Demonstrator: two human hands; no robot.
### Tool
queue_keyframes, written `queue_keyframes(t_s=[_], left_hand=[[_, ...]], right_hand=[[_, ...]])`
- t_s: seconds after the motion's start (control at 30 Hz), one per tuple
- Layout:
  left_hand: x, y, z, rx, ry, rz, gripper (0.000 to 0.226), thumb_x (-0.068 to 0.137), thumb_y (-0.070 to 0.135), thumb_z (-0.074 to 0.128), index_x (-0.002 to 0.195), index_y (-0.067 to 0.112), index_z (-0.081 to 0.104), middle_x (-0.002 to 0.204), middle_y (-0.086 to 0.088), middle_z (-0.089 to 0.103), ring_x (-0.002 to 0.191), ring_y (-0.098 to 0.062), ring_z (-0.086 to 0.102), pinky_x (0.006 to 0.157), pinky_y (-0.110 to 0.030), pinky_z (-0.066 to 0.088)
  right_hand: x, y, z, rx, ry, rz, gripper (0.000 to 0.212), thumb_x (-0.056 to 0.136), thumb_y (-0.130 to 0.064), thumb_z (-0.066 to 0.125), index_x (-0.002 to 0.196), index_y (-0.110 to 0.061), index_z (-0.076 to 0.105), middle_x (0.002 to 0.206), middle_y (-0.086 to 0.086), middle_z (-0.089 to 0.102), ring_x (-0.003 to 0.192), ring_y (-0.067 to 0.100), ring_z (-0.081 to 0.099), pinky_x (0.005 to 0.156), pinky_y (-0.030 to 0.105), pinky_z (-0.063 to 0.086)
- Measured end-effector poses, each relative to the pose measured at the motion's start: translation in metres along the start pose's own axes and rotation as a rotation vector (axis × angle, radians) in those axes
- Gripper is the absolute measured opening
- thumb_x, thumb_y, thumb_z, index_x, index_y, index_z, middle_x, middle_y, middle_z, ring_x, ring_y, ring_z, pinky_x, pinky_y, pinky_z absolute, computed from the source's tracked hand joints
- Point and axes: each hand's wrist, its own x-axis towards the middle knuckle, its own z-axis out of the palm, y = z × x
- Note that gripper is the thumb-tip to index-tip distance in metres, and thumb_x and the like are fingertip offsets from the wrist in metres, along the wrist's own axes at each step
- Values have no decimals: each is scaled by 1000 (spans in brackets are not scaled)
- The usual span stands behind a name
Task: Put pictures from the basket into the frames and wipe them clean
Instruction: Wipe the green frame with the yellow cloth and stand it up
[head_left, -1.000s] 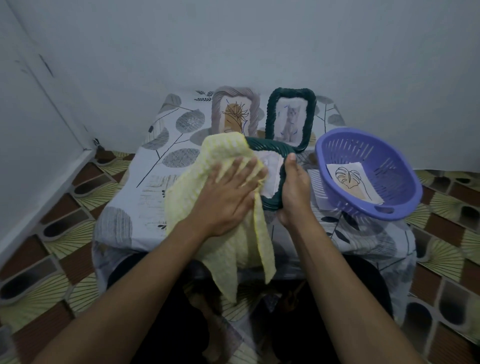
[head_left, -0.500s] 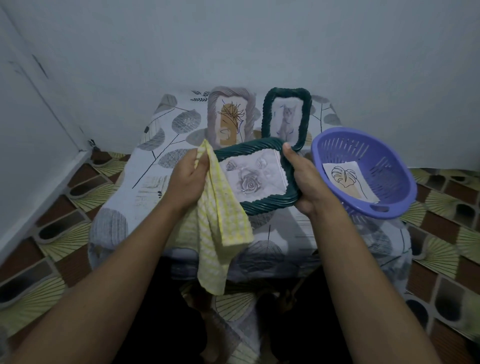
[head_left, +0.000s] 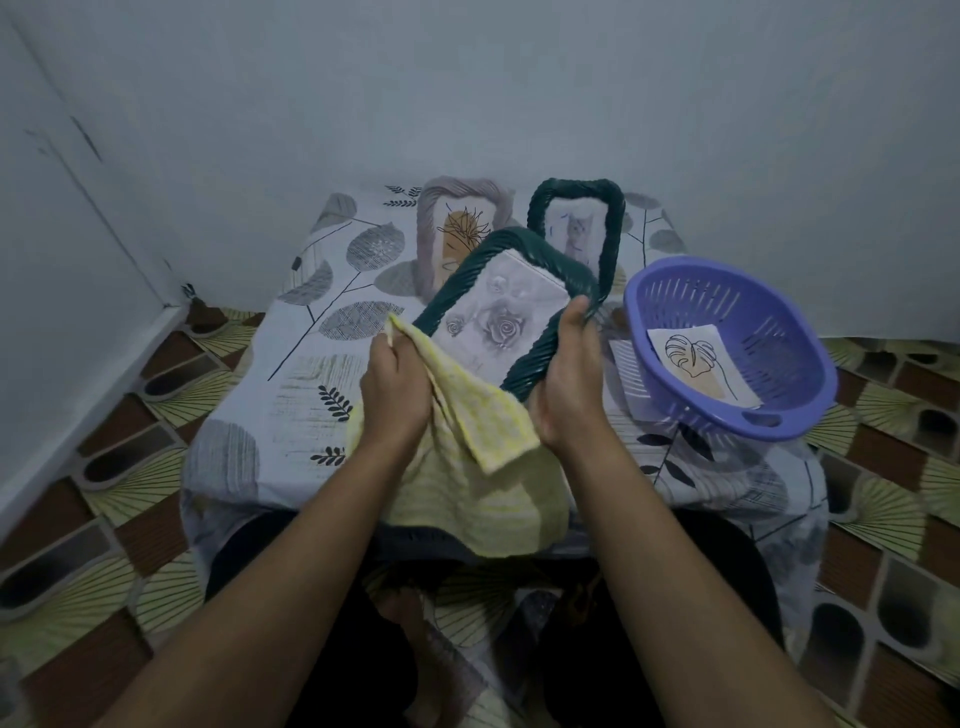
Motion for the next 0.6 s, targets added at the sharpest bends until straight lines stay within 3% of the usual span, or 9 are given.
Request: queue_keyframes(t_s=[0.1,0.23,0.3,0.37,0.47,0.53,0.6], left_hand=[[4,-3,-8,51,1,18,35,108,35,27,124,12,47,108,-1,52,104,-22,51,81,-34,32],[16,4,-12,151,-38,153,35,108,37,27,115,10,48,104,-6,56,99,-27,55,77,-35,35],[23,10,-9,157,1,276,35,106,40,35,123,11,46,118,-9,55,111,-28,53,85,-36,38],[24,16,-7,195,98,396,43,101,42,49,130,11,46,130,-10,49,121,-24,45,96,-35,37],[19,15,-9,239,207,605,25,96,29,59,109,7,61,112,-12,56,101,-22,53,86,-31,45],[13,10,-11,285,167,711,19,97,17,57,109,5,65,107,-13,61,97,-24,58,85,-35,48],[5,3,-10,342,-1,718,35,103,17,47,135,6,55,129,-14,58,118,-25,53,103,-37,43]], right_hand=[[-2,5,-1,-283,-57,-82,52,95,-59,46,136,-27,50,135,-3,60,127,16,56,109,46,45],[-11,20,-5,-531,-165,-186,29,106,-38,40,125,-24,56,116,-9,66,110,5,62,96,27,50],[-16,28,-4,-544,-182,-176,22,106,-36,40,115,-31,59,112,-9,68,107,5,63,94,28,49],[-17,31,-1,-521,-167,-156,23,106,-37,40,116,-30,59,115,-7,68,111,8,63,99,33,49],[-16,30,2,-477,-129,-166,30,106,-37,40,119,-17,59,109,-6,68,105,11,64,96,36,51],[-12,28,1,-465,-113,-172,28,106,-37,41,111,-16,59,94,-11,65,93,9,62,88,35,49],[-5,23,0,-461,-64,-162,29,104,-42,44,109,-21,61,97,-9,68,96,11,64,92,41,52]])
